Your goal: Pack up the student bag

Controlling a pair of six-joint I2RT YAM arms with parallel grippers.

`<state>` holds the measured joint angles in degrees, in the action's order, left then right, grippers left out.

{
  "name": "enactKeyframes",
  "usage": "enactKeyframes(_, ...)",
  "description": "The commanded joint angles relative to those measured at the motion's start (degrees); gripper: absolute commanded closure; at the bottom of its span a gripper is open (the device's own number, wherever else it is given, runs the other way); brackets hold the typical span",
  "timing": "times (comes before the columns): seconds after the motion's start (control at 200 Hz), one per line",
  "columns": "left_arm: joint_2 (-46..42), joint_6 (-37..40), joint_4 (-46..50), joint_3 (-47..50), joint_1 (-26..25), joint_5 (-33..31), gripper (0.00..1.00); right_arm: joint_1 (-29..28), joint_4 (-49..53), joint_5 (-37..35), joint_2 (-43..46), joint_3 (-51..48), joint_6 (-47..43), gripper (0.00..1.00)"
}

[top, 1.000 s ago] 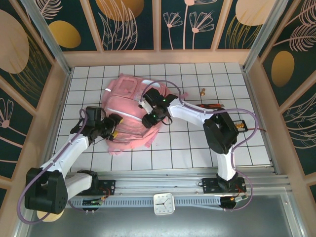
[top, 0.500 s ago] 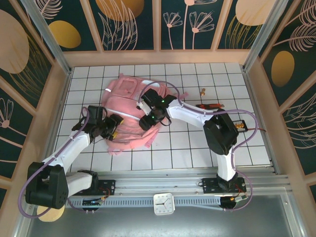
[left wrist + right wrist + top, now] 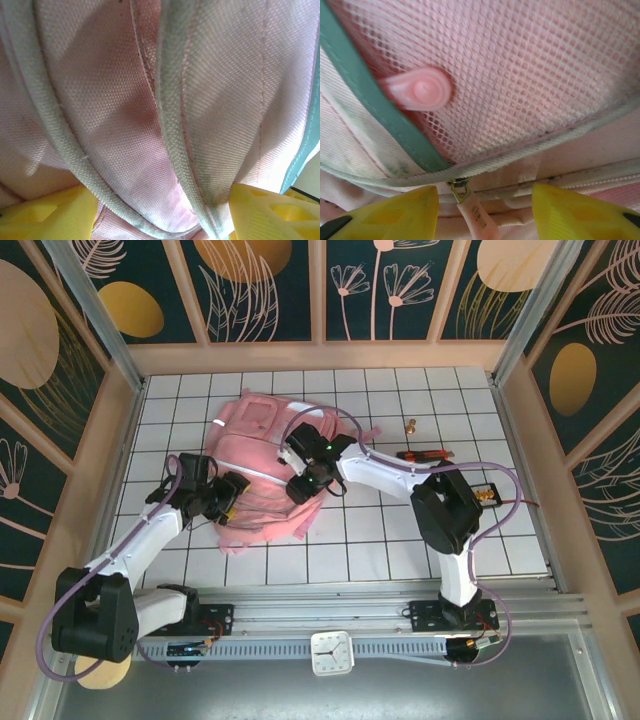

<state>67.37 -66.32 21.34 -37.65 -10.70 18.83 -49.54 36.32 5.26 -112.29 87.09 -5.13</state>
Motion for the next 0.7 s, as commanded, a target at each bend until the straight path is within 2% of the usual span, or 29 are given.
enactKeyframes(0.0, 0.8, 2.2, 3.5, -1.4, -0.1, -2.2, 0.30, -0.7, 0.6, -4.3, 0.4, -2.8, -1.4, 0.48)
enactKeyframes(0.175, 1.1, 2.7, 3.7, -1.6, -0.1, -2.4, 0.30, -0.8, 0.1, -6.0, 0.4, -3.7, -0.6, 0.51)
enactKeyframes(0.32, 1.4, 3.9, 4.8, -2.0, -0.1, -3.0, 0.30, -1.0, 0.0, -8.2, 0.0, -2.2, -0.6, 0.63)
enactKeyframes(0.545, 1.7, 5.4, 7.6, -1.9, -0.1, -5.3, 0.30, -1.0, 0.0, -9.6, 0.4, -1.8, -1.7, 0.98)
enactKeyframes(0.69, 2.0, 4.3, 6.9, 0.6, -0.1, -5.1, 0.30, 0.7, 0.2, -9.3, 0.3, -2.1, -1.6, 1.00)
